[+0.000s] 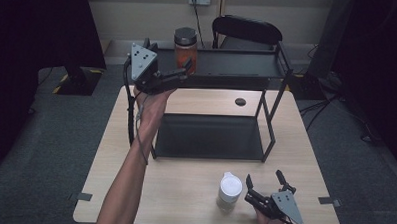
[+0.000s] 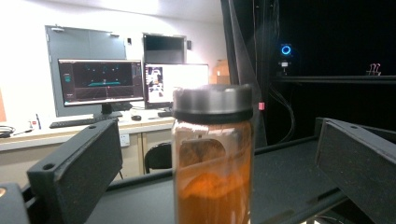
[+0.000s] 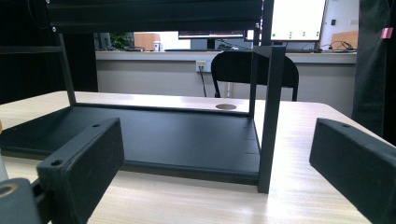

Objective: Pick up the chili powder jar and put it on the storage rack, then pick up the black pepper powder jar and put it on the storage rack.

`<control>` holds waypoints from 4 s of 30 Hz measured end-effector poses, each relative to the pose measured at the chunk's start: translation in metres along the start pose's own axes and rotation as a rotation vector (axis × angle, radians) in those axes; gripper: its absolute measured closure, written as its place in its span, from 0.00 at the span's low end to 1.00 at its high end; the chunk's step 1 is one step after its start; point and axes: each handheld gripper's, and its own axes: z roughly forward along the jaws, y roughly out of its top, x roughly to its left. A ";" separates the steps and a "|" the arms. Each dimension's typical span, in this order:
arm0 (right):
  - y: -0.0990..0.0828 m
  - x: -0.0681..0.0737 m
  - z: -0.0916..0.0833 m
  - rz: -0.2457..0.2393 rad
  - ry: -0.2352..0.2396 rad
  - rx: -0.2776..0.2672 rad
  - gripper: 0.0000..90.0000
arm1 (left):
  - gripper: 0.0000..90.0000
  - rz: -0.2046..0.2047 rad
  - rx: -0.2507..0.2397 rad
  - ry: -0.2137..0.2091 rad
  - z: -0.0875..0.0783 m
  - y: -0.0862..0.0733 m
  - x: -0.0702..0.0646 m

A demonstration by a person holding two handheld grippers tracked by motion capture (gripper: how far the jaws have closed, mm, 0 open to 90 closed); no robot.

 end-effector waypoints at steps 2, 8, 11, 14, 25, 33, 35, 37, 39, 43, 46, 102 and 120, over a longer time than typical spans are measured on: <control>0.000 0.000 0.000 0.000 0.000 0.000 0.02 | 0.00 -0.004 0.008 -0.007 -0.005 -0.002 0.001; 0.000 0.000 0.000 0.000 0.000 0.000 0.02 | 0.00 -0.002 -0.022 -0.016 -0.022 -0.015 -0.003; 0.000 0.000 0.000 0.000 0.000 0.000 0.02 | 0.00 0.018 -0.029 -0.019 -0.027 -0.020 -0.006; 0.000 0.000 0.000 0.000 0.000 0.000 0.02 | 0.00 0.008 -0.039 -0.034 -0.033 -0.025 -0.007; 0.000 0.000 0.000 0.000 -0.002 0.000 0.02 | 0.00 0.014 -0.030 -0.069 -0.059 -0.046 -0.018; 0.000 0.000 0.000 0.000 -0.002 0.000 0.02 | 0.00 -0.004 -0.055 -0.052 -0.082 -0.067 -0.026; 0.000 0.000 0.000 0.000 -0.002 0.000 0.02 | 0.00 -0.006 -0.055 -0.047 -0.087 -0.070 -0.027; 0.000 0.000 0.000 0.000 -0.002 0.000 0.02 | 0.00 -0.006 -0.072 -0.037 -0.094 -0.076 -0.029; 0.000 0.000 0.000 0.000 -0.002 0.000 0.02 | 0.00 0.007 -0.077 -0.037 -0.100 -0.080 -0.030; 0.000 0.000 0.000 0.000 -0.002 0.000 0.02 | 0.00 0.001 -0.078 -0.041 -0.113 -0.087 -0.028; 0.000 0.000 0.000 0.000 -0.002 0.000 0.02 | 0.00 -0.005 -0.098 -0.020 -0.126 -0.099 -0.026; 0.000 0.002 0.000 0.000 -0.008 0.000 0.02 | 0.00 -0.019 0.117 0.119 -0.185 -0.240 -0.053; 0.001 0.000 -0.001 0.010 -0.003 0.003 0.02 | 0.00 -0.017 0.148 0.142 -0.181 -0.236 -0.056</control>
